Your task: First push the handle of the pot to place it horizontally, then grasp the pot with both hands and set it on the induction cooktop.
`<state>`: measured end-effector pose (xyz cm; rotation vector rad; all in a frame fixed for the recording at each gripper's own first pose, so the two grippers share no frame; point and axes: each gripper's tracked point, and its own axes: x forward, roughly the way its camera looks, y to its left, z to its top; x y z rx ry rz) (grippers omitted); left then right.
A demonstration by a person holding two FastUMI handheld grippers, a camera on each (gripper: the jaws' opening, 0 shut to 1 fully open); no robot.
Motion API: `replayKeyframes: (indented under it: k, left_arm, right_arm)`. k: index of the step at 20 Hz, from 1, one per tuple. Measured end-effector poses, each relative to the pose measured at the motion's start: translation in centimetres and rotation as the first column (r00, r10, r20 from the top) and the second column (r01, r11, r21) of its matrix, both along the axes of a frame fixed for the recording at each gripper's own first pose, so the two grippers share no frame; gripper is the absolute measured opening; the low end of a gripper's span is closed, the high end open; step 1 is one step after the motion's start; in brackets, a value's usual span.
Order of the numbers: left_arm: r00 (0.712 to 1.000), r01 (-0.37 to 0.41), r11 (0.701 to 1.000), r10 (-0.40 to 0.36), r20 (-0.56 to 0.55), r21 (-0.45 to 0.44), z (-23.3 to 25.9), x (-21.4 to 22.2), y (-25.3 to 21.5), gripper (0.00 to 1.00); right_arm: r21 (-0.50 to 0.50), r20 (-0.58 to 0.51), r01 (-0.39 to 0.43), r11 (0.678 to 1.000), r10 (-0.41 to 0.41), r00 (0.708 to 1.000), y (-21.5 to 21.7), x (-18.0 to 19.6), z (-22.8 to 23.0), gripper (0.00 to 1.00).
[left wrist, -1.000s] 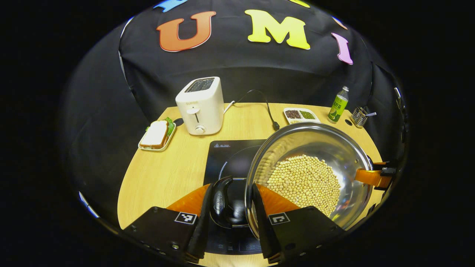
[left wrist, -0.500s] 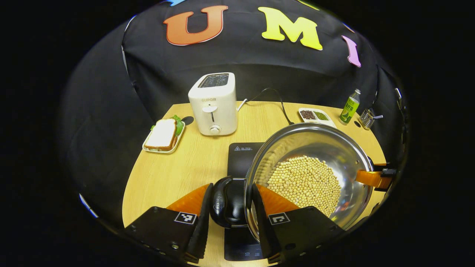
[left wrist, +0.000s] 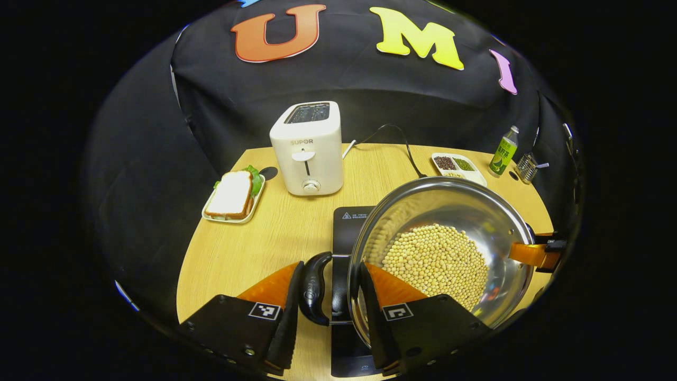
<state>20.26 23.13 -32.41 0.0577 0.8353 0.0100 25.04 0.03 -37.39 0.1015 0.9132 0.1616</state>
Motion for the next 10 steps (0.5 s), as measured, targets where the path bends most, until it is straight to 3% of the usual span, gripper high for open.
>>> replayKeyframes:
  k: [10]
  left_arm:
    - [0.997,0.037,0.999,-0.037,0.064,0.011,0.10,-0.17,0.21,0.55]
  right_arm:
    - [-0.016,0.047,-0.016,1.000,0.017,0.999,0.03,-0.03,-0.20,0.57]
